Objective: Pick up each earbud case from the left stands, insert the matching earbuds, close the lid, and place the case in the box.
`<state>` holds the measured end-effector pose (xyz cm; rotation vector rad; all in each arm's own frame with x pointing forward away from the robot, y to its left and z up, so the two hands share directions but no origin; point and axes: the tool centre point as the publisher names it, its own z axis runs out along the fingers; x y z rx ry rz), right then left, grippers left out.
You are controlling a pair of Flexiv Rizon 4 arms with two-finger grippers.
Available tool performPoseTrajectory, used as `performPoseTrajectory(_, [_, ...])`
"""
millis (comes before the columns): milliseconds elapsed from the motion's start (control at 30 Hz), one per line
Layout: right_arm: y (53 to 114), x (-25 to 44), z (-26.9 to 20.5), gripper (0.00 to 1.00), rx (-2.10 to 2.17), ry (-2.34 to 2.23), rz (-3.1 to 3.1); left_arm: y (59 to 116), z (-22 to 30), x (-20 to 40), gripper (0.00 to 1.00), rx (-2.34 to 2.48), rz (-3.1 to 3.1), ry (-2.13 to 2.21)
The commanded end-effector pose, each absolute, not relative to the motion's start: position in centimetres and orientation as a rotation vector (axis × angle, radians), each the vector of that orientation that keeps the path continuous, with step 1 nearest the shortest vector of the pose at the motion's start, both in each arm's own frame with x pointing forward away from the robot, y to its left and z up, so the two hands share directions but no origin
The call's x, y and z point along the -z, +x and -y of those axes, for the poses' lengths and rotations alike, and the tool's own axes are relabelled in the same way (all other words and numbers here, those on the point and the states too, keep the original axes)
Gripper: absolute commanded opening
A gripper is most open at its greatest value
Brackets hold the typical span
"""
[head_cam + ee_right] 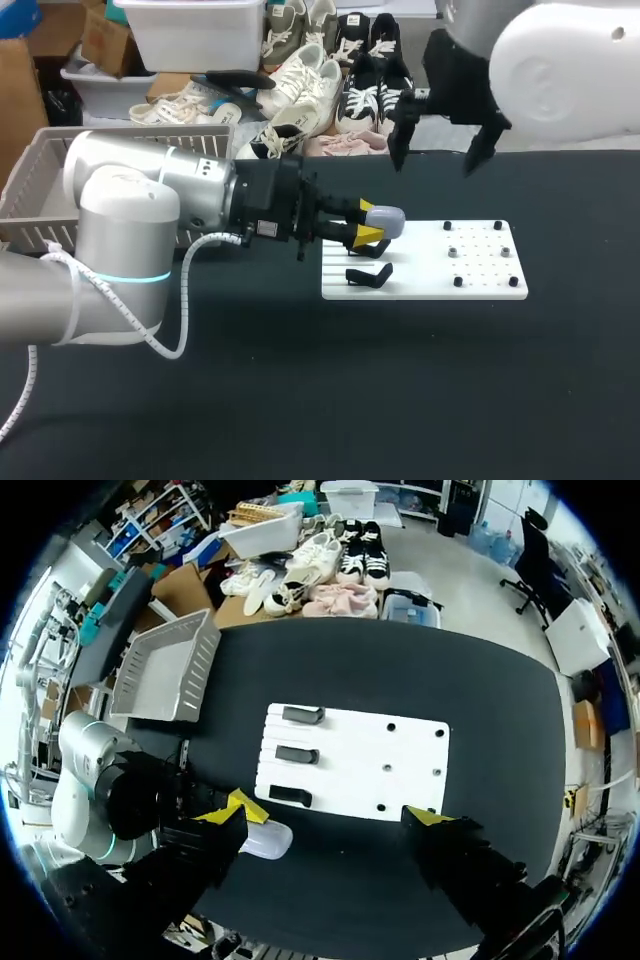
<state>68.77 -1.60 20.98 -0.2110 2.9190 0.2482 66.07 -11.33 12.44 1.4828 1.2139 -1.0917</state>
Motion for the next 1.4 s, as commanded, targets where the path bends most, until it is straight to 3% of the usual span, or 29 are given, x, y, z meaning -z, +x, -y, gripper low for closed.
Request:
performPoseTrajectory(33, [65.0, -22.9, 3.4, 1.0, -0.395, -0.429, -2.825, 66.3, 10.7, -12.6, 0.0, 1.072, -1.247, 1.462])
performPoseTrajectory(433, [63.7, -23.0, 3.6, 1.0, -0.416, -0.519, -2.813, 69.6, 0.9, -13.6, 0.0, 0.873, -1.536, 1.232])
performPoseTrajectory(900, [63.7, -23.0, 3.6, 1.0, -0.416, -0.519, -2.813, 78.9, -11.7, -10.3, 0.0, 0.473, -1.919, 0.974])
performPoseTrajectory(1400, [63.7, -23.0, 3.6, 1.0, -0.416, -0.519, -2.813, 84.7, -19.2, -8.5, 0.0, 0.331, -2.125, 0.8])
